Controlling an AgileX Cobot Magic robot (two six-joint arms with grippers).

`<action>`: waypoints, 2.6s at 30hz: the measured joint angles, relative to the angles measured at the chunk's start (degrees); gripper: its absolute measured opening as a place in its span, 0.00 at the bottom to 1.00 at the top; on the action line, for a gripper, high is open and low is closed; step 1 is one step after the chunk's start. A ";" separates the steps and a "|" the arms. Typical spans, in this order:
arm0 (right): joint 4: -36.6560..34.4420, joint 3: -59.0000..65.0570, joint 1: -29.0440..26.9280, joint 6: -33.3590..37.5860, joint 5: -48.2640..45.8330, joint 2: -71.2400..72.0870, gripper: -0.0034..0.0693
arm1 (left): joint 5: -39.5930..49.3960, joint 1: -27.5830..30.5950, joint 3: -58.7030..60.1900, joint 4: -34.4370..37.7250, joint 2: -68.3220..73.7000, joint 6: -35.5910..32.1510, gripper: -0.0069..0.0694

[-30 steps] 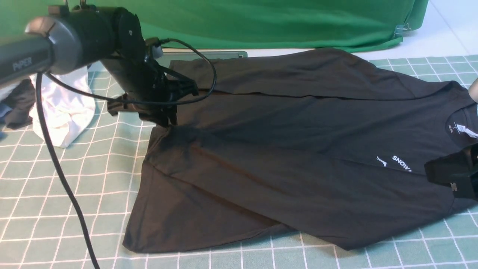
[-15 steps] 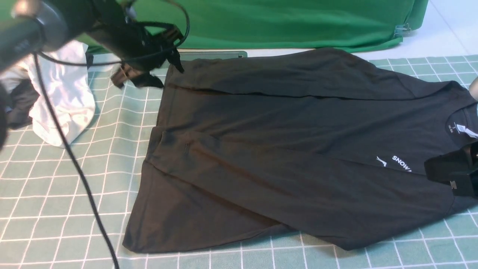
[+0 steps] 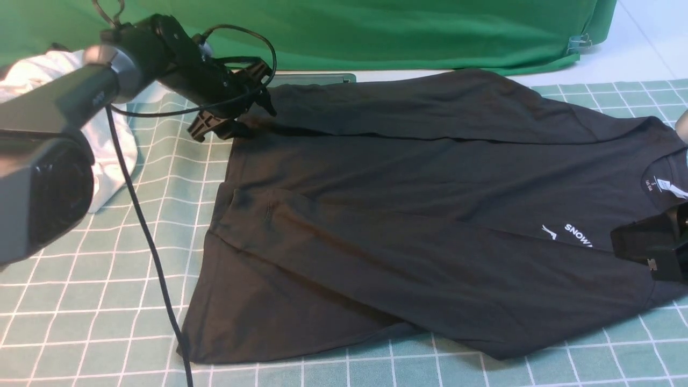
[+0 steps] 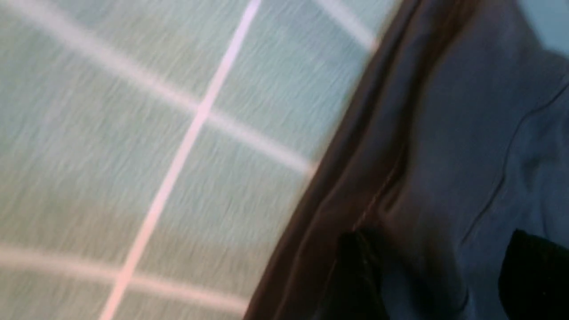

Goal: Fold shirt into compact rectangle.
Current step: 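Grab the top left corner of the dark shirt with the left gripper, then fold the left side of the dark shirt inward over its body with the left gripper, then grasp the near edge of the shirt at its hem and shoulder corners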

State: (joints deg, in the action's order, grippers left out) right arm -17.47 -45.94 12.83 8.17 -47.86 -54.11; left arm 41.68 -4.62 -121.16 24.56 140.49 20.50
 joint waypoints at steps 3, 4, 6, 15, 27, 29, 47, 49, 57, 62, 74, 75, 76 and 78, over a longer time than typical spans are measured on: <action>0.00 0.00 0.00 -0.05 0.00 0.00 0.37 | -3.67 0.00 -0.19 0.16 0.45 -0.89 0.64; 0.00 0.00 0.00 -0.05 0.00 0.00 0.37 | -4.50 0.00 -0.19 0.16 0.58 -0.95 0.64; 0.00 0.00 0.00 -0.11 0.00 0.00 0.37 | -5.85 0.00 -0.19 0.16 0.72 -1.01 0.64; 0.00 0.00 0.00 -0.18 0.38 0.00 0.37 | -8.01 0.00 -0.19 0.03 1.48 -1.37 0.41; 0.11 0.00 0.00 -0.18 -0.34 0.00 0.36 | 3.17 1.84 -3.13 7.52 -2.94 -4.88 0.12; 0.11 0.00 0.00 -0.18 -0.09 0.00 0.34 | 7.73 1.98 -4.24 9.08 -5.39 -4.88 0.12; 1.85 -0.04 0.00 0.22 -0.16 0.00 0.09 | 27.44 -3.17 9.50 -2.71 -23.58 -0.06 0.12; 2.36 -0.06 0.00 0.28 -0.16 0.00 0.09 | 27.68 -4.90 13.60 -4.70 -25.03 -0.06 0.12; 2.90 -0.11 0.00 0.28 -0.28 0.00 0.09 | 25.18 -7.32 25.54 -18.47 -26.39 4.91 0.12; 2.90 -0.11 0.00 0.55 -0.23 0.00 0.09 | 24.42 -7.38 26.10 -19.77 -25.32 5.13 0.13; 2.90 -0.11 0.00 1.87 -0.23 0.00 0.10 | 27.52 -7.38 24.56 -22.77 -27.44 4.32 0.59; 2.90 -0.11 0.00 1.92 -0.23 0.00 0.10 | 27.59 -7.38 24.67 -21.97 -28.39 3.20 0.63; 2.90 -0.11 0.00 1.92 -0.23 0.00 0.10 | 27.53 -7.38 24.76 -21.97 -28.59 3.20 0.63; 2.90 -0.11 0.00 1.92 -0.23 0.00 0.10 | 27.42 -7.38 26.86 -19.33 -31.70 1.77 0.69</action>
State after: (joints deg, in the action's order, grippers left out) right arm -14.56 -46.05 12.83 10.09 -48.09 -54.11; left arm 69.11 -12.00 -94.30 5.23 108.78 22.27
